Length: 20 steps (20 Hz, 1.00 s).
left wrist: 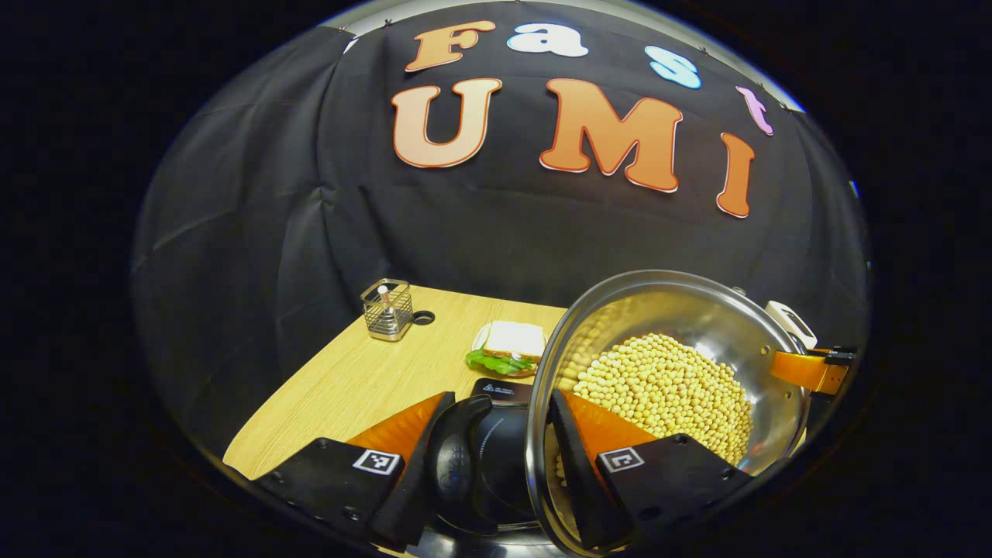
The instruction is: First push the handle of the pot to place it horizontally, then grasp the pot with both hands and set it on the induction cooktop.
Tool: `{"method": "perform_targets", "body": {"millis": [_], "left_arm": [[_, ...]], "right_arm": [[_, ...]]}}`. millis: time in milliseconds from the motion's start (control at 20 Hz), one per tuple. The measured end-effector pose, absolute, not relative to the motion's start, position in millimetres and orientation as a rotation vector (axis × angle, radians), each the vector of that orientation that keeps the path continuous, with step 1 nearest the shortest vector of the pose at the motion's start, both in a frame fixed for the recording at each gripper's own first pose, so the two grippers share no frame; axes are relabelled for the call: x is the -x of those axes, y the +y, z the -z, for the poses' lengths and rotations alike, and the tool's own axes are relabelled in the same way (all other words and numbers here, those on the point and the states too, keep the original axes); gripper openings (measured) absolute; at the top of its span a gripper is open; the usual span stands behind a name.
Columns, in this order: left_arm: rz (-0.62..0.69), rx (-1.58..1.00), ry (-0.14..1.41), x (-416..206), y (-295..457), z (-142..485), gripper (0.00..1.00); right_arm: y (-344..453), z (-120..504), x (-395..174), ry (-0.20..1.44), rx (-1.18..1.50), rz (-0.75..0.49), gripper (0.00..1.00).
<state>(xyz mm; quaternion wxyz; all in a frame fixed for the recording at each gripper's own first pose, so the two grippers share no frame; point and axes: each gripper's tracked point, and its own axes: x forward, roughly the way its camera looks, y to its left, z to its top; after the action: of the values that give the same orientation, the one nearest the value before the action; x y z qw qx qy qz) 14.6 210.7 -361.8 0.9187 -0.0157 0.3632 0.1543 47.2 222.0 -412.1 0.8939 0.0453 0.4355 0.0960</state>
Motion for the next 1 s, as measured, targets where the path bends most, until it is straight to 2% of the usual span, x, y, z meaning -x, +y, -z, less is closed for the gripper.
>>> {"method": "perform_targets", "body": {"millis": [150, 300, 400, 450, 650, 700, 850, 900, 950, 1000], "left_arm": [[-0.33, 0.031, 0.75, -14, 226, 366, 0.78], [-0.335, 0.035, 0.763, -12, 235, 376, 0.75], [-0.339, 0.043, 0.777, -10, 239, 385, 0.78], [-0.341, 0.048, 0.785, -9, 241, 392, 0.78], [-0.347, 0.054, 0.813, -7, 248, 412, 0.79], [-0.35, 0.054, 0.818, -8, 250, 415, 0.79], [-0.355, 0.056, 0.83, -8, 251, 420, 0.76], [-0.356, 0.056, 0.839, -8, 251, 422, 0.79], [-0.359, 0.059, 0.844, -8, 251, 424, 0.76], [-0.359, 0.06, 0.853, -8, 251, 424, 0.76]], "right_arm": [[236, 418, -47, 0.911, -0.095, -0.211, 0.58], [246, 426, -47, 0.919, -0.086, -0.217, 0.58], [250, 434, -45, 0.931, -0.079, -0.217, 0.58], [252, 439, -45, 0.938, -0.079, -0.216, 0.53], [259, 458, -43, 0.97, -0.079, -0.218, 0.53], [262, 462, -44, 0.974, -0.077, -0.219, 0.58], [268, 473, -43, 0.992, -0.075, -0.221, 0.58], [270, 476, -43, 0.997, -0.074, -0.222, 0.53], [271, 480, -43, 1.004, -0.069, -0.224, 0.58], [273, 484, -41, 1.012, -0.067, -0.223, 0.58]]}}
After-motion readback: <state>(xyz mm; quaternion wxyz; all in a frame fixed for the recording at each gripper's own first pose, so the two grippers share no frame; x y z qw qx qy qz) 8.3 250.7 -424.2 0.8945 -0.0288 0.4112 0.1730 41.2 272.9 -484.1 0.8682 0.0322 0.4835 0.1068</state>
